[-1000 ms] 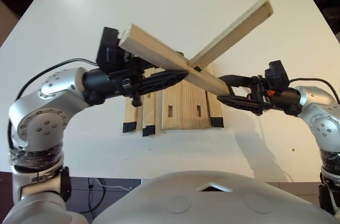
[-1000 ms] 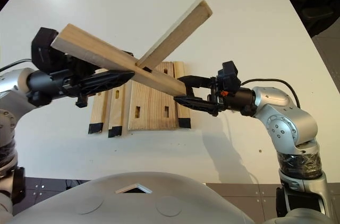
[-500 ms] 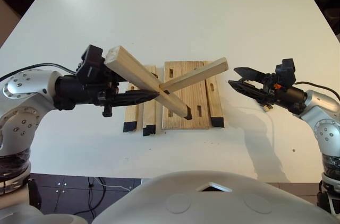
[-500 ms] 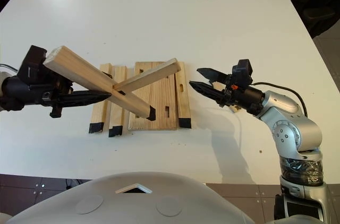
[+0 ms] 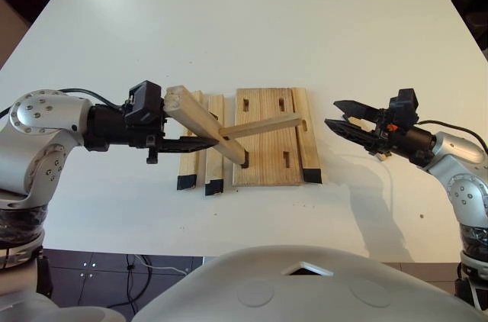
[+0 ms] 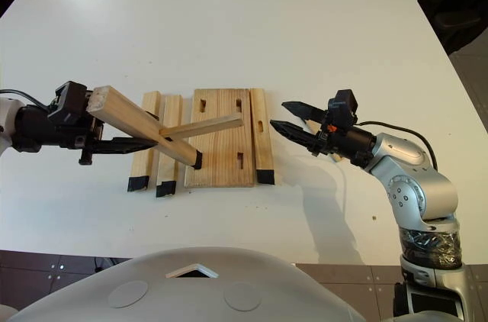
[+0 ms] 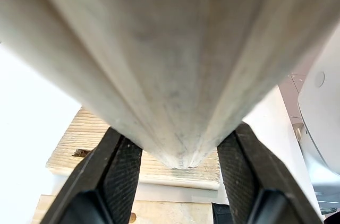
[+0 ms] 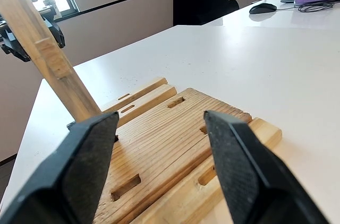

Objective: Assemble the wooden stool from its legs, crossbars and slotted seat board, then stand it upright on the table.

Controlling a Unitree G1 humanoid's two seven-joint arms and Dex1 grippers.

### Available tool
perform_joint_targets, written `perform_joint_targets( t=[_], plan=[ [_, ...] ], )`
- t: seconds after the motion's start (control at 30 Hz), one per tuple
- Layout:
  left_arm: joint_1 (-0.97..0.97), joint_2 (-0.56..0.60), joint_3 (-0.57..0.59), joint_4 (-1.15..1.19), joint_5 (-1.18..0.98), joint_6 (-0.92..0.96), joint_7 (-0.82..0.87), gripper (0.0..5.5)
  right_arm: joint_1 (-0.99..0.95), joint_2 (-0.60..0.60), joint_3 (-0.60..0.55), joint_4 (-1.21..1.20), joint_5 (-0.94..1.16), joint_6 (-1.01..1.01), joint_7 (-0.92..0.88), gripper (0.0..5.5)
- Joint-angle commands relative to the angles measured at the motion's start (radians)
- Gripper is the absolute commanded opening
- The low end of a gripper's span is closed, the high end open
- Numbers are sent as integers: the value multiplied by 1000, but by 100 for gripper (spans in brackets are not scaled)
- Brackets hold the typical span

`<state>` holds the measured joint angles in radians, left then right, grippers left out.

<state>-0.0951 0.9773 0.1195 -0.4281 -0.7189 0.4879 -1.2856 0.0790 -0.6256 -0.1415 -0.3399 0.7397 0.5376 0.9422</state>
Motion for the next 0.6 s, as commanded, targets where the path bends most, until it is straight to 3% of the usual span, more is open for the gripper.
perform_joint_targets(
  t=[0.03,0.23,0.6],
  plan=[
    [20,18,-56,9,98,-51,-15,203,-6,-2,8,3,-20,-12,1,295],
    [12,40,-125,51,202,-151,-39,203,-15,0,29,20,-47,-33,2,295],
    [14,16,-251,71,225,-148,-37,203,-1,17,51,20,-73,-51,-7,295]
  ],
)
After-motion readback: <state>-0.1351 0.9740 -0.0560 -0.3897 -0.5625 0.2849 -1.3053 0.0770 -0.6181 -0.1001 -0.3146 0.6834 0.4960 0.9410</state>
